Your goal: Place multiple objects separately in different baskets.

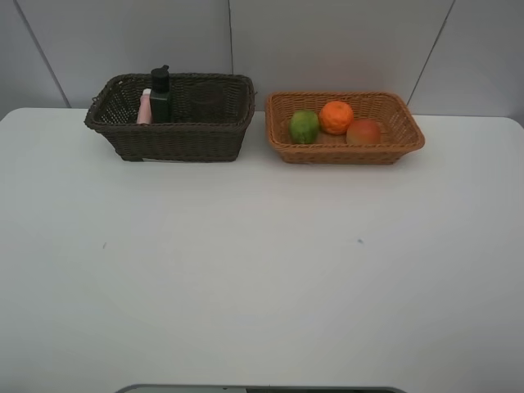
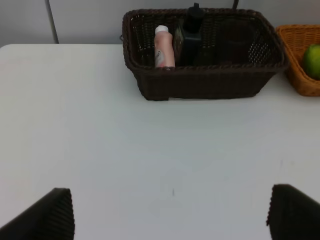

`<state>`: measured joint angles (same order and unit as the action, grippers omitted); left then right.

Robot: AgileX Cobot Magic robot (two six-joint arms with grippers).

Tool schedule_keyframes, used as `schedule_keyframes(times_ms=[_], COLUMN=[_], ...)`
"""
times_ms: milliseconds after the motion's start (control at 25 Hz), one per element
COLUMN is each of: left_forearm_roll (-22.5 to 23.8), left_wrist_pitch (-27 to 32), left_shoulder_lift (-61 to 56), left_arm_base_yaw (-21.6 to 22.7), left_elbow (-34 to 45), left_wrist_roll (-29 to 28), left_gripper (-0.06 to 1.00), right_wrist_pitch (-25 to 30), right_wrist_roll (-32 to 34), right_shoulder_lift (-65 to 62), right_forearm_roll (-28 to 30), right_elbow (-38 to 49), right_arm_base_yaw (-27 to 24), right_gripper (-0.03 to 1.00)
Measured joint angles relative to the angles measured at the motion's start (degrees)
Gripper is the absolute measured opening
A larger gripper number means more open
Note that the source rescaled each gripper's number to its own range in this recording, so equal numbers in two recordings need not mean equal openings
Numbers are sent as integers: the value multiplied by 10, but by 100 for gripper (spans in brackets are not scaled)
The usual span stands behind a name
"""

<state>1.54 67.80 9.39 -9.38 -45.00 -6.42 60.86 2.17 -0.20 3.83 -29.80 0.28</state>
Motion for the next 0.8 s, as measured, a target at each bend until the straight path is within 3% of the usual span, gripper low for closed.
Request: schedule_keyframes(times_ms=[400,800], left_forearm_roll=[0,-1], left_wrist_pitch=[19,-58], left_shoulder_lift=[-97,-98], left_arm_base_yaw=[0,0], left_elbow=[94,159], left_wrist_roll=[9,32], left_gripper=[99,99], right_wrist_pitch=[0,0], right_wrist_roll=[0,0], right_shoulder_lift=[0,0], right_forearm_roll=[0,0], right_elbow=[0,0], right_arm_base_yaw=[0,0], right_gripper=[100,100])
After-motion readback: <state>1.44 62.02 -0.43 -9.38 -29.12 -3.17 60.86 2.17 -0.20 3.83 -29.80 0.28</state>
